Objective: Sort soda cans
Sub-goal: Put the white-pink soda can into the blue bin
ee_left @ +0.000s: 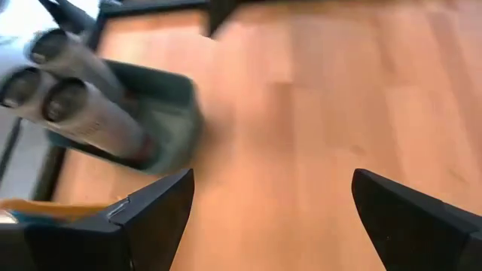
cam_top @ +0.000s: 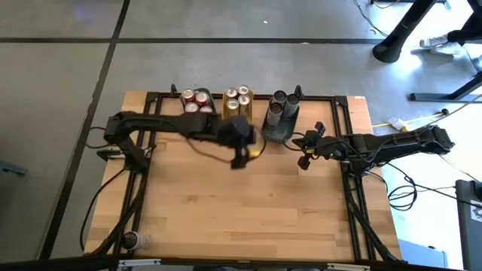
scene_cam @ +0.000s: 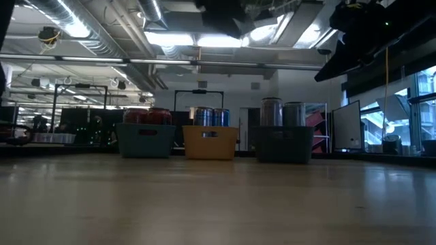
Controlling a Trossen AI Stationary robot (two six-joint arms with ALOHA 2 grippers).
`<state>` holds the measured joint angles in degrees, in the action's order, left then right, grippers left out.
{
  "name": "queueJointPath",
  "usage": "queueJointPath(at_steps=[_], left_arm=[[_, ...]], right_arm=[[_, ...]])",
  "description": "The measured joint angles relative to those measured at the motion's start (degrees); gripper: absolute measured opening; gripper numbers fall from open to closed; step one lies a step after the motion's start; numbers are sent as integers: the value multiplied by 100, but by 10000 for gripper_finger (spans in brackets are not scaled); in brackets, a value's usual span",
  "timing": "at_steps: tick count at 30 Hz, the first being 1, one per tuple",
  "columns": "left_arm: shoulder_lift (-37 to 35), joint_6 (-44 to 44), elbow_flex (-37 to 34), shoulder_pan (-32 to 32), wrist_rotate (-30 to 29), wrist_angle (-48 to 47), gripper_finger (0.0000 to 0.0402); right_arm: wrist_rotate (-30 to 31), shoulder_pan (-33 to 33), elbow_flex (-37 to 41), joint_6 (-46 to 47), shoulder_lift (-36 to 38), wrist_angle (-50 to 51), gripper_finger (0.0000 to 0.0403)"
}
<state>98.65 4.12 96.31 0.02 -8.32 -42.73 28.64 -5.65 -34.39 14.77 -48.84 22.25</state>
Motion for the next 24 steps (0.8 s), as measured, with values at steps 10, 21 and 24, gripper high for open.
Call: queueJointPath(at_steps=[10, 21, 24], left_arm=[[-389, -1227, 0, -1480, -754, -1767, 347], [-468, -3997, 0, -2554, -569, -3252, 347], [-468, -4556, 0, -2797, -430, -3421, 347]], right_arm=[[-22, 0, 0, 20, 0, -17, 5], [-70, 4, 0, 2, 0, -8, 5], [-70, 4, 0, 2, -4, 27, 5]])
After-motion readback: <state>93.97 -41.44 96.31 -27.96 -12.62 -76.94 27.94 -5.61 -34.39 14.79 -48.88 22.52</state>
